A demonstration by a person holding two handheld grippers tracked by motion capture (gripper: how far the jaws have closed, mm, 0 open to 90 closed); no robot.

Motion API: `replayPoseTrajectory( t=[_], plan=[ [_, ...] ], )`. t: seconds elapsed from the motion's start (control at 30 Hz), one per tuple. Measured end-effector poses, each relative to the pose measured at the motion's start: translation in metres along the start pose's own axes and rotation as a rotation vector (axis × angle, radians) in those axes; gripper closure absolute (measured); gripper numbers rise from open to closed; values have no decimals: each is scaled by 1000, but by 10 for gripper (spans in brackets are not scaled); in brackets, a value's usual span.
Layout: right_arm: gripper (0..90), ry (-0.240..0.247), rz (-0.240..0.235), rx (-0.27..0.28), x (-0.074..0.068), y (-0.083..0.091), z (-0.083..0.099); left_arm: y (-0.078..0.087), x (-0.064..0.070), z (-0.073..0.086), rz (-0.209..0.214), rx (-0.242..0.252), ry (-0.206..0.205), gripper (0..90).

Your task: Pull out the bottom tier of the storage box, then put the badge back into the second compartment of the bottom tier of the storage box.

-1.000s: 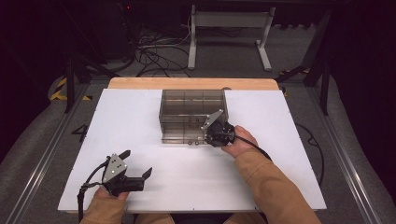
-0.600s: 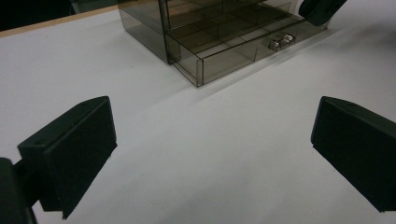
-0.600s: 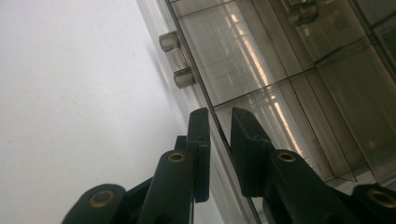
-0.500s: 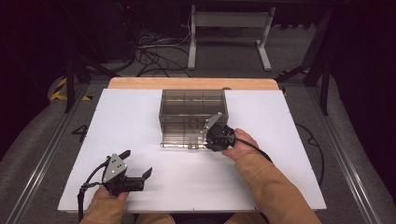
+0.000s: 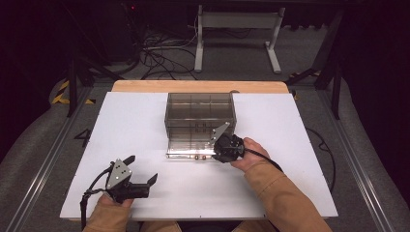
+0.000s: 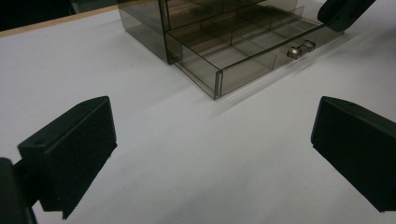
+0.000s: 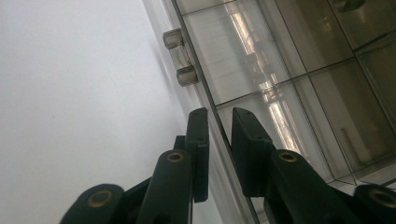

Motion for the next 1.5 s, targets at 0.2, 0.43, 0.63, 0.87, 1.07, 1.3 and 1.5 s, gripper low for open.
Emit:
replayPoseTrajectory(
  t=[0.2,0.43,0.63,0.87,1.07,1.3,1.5],
  plan=[
    [772,2,-5,6,-4,1,2,0,-1,0,-8,6,-6,8],
    [752,14,-6,3,-9,0,2,0,0,0,-4,0,1,8],
    [603,20,19,97,-10,12,-3,0,0,0,-2,-3,-1,8],
    [519,31,49,224,-15,38,-10,0,0,0,-5,0,0,8],
    [456,16,70,263,-17,50,-9,0,0,0,-5,2,-6,8],
    [408,-11,82,296,-21,64,-4,0,-1,0,-7,4,-4,8],
    [360,-48,103,346,-23,78,7,0,0,0,-1,2,-5,8]
  ],
)
Point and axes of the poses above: each handheld gripper's, and its own axes: y roughly backward along the jaws, z roughly out of its underside, x roughly to its right, the point moved 6 cm from there along -y, roughly forward along the jaws, and after that the axes turned 13 degrees about -z, right-handed, at the moved point
